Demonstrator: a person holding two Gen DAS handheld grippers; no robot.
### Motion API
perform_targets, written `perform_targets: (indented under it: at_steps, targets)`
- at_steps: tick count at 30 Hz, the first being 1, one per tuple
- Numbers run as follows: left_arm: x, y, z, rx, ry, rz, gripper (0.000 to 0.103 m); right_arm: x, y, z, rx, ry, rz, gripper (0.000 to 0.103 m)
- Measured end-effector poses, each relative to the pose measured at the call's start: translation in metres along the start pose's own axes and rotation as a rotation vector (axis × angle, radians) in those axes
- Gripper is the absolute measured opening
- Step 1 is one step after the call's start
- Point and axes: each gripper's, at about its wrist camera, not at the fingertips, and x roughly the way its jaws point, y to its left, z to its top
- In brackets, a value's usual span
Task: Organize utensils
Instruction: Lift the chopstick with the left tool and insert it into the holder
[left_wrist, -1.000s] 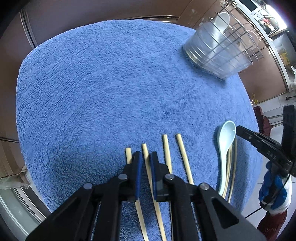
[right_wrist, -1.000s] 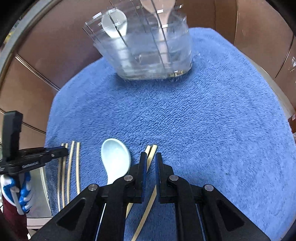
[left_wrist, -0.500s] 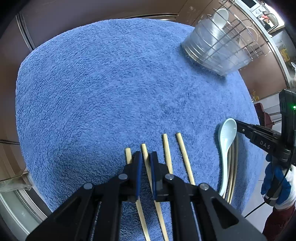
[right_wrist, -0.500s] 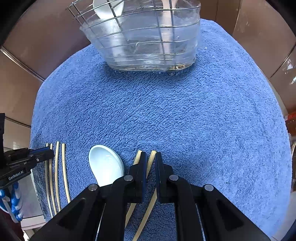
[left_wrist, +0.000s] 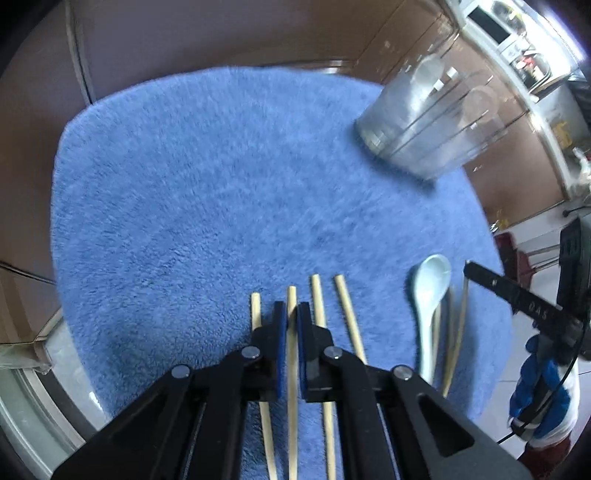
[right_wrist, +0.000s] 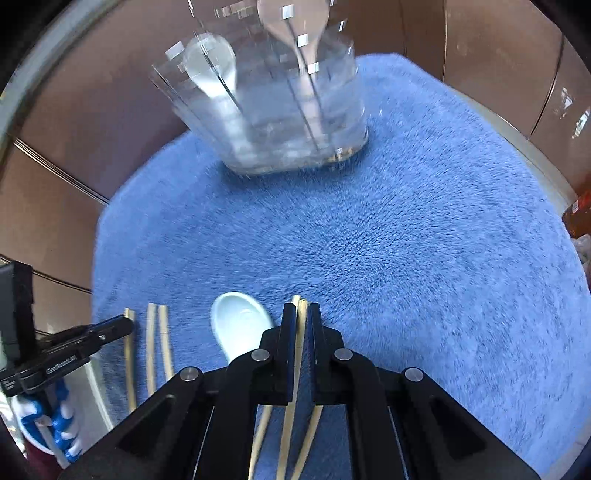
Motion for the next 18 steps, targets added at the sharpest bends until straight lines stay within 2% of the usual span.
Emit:
perform_targets:
  at_steps: [5,11,14,18]
  targets:
    - [-0.046,-0.004,-0.014,0.02,-0.123,-0.056,0.005,-0.049,-0.001,-0.022,-0.014,-0.122,0.077,0.006]
    - [-0.1,-0.012,-0.024,0.028,-0.267,-0.088,0.005,-0.119,-0.002,-0.053,-0.061,-0.282,0.147,0.005]
    - [-0.131,-0.021,-0.012,0.038,-0.366,-0.114,0.005,-0.153,0.009,-0.055,-0.089,-0.385,0.174,0.005]
    - [-0.171,-0.043,0.017,0.05,-0.53,-0.151,0.005,-0.193,0.029,-0.039,-0.137,-0.526,0.193,0.005]
